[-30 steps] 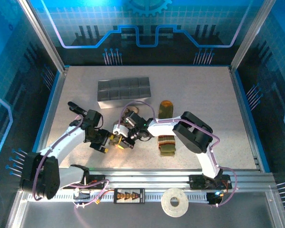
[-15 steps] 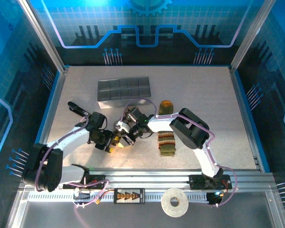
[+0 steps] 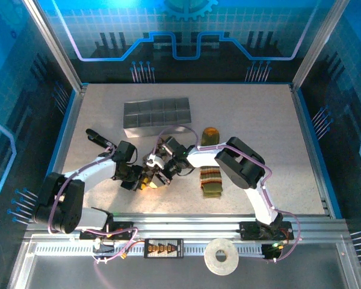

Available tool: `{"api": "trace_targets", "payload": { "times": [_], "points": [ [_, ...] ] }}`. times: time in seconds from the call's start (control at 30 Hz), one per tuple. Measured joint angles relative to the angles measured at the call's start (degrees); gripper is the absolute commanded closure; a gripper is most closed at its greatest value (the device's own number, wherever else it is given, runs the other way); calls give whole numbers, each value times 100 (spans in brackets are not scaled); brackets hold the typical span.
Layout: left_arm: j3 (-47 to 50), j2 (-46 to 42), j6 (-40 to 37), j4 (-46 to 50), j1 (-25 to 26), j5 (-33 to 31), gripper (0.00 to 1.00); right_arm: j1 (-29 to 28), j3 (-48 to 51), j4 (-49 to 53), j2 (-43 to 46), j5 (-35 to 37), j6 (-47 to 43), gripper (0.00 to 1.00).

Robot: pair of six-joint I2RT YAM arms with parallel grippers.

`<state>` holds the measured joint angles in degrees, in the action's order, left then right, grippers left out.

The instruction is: Roll the socks

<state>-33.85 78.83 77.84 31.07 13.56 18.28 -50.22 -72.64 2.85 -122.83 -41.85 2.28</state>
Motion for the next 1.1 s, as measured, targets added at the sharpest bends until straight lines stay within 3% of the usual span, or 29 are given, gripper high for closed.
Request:
{"api": "trace_targets", "payload": {
  "times": [0.2, 0.33, 0.5, 0.77, 1.1],
  "points": [
    [-262, 269, 22, 299, 0, 2, 99, -330, 1401, -684, 1213, 1285, -721, 45],
    [-437, 446, 72, 494, 0, 2, 98, -855, 2035, -1056, 1932, 2645, -1690, 44],
    [-741, 745, 131, 824, -13, 0, 98, -1534, 2107, -1657, 2116, 4089, -2863, 44],
    [-1207, 1281, 61, 1314, -83, 87, 98, -1849, 1740, -1926, 1563, 5322, -3810, 62],
    [-1338, 1460, -133, 1478, -173, 192, 99, -1829, 1202, -1451, 1056, 5587, -3591, 92]
  ]
}}
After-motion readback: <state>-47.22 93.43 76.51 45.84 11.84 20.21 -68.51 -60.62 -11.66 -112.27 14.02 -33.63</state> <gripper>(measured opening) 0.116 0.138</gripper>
